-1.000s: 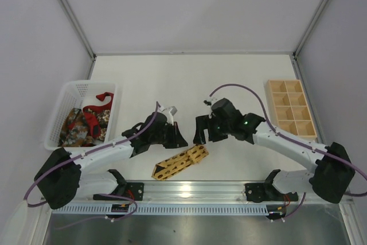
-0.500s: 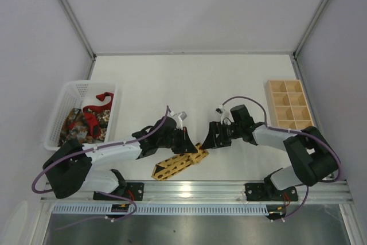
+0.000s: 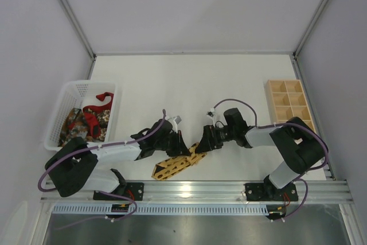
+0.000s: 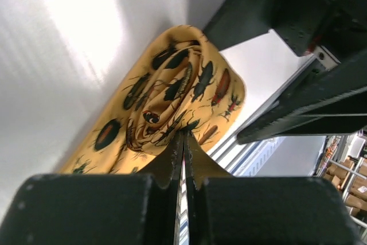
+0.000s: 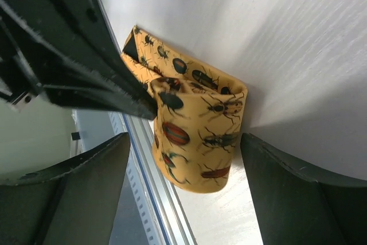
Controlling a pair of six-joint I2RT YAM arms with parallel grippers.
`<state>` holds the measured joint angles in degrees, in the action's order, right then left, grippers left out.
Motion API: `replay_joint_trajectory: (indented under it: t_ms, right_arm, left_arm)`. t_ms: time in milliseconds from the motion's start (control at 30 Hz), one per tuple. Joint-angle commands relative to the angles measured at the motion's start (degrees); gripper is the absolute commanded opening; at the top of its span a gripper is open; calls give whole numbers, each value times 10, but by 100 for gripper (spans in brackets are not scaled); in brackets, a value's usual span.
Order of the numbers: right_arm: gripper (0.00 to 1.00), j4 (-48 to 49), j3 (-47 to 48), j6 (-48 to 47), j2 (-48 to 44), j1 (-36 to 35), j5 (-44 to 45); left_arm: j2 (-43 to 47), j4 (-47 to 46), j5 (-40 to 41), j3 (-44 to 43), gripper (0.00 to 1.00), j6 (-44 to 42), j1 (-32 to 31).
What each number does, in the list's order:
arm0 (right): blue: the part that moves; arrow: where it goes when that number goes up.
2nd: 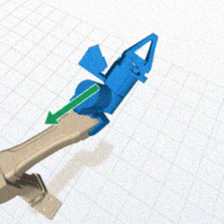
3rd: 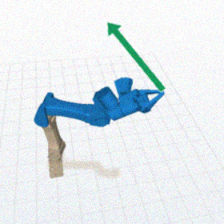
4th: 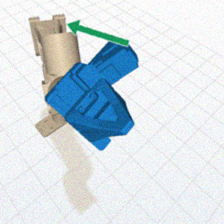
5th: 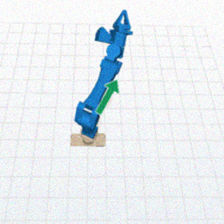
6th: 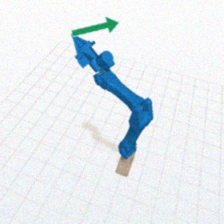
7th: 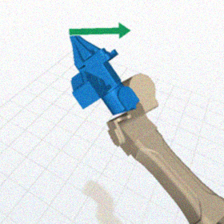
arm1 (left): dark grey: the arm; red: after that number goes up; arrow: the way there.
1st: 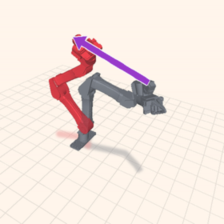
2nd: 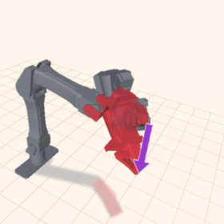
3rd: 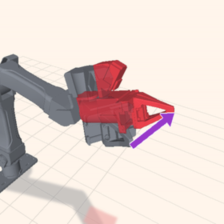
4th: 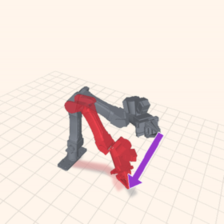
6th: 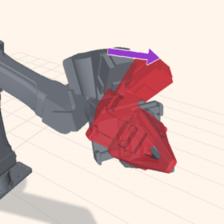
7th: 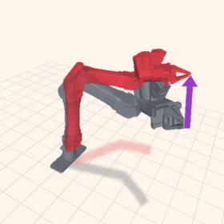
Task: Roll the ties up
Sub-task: Roll the tie
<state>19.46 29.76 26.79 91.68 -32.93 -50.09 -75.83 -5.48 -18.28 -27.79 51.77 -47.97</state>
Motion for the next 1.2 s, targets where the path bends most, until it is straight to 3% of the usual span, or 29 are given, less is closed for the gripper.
replay_joint_trajectory:
  t_ms: [0, 367, 500, 567, 700, 733, 800, 867, 967, 1167]
  right_arm:
    - [84, 35, -20, 5, 12, -8, 0]
    - [79, 145, -34, 75, 61, -44, 19]
    - [71, 153, -39, 90, 58, -48, 30]
    - [62, 140, -37, 89, 47, -48, 43]
    - [34, 33, -19, 62, -13, -49, 113]
    - [21, 4, -13, 55, -25, -49, 135]
    - [12, -106, 15, 35, -64, -56, 211]
    - [10, -184, 37, 12, -86, -67, 292]
    - [10, -246, 41, 19, -122, -62, 303]
    - [11, -232, 29, 49, -142, -69, 291]
  left_arm:
    - [15, -16, -8, 22, 5, -21, 11]
    - [25, -33, -17, 51, 4, -26, 31]
    - [34, -28, -18, 49, 4, -30, 32]
    - [37, -27, -17, 48, 5, -32, 34]
    - [35, -21, -18, 35, 4, -36, 38]
    - [39, -16, -11, 33, 4, -35, 39]
    - [67, 12, 16, 30, 6, -31, 43]
    - [95, 40, 79, 31, 10, -33, 46]
    - [123, 66, 147, 39, 17, -45, 59]
    - [2, 13, 128, 9, 11, -76, 71]
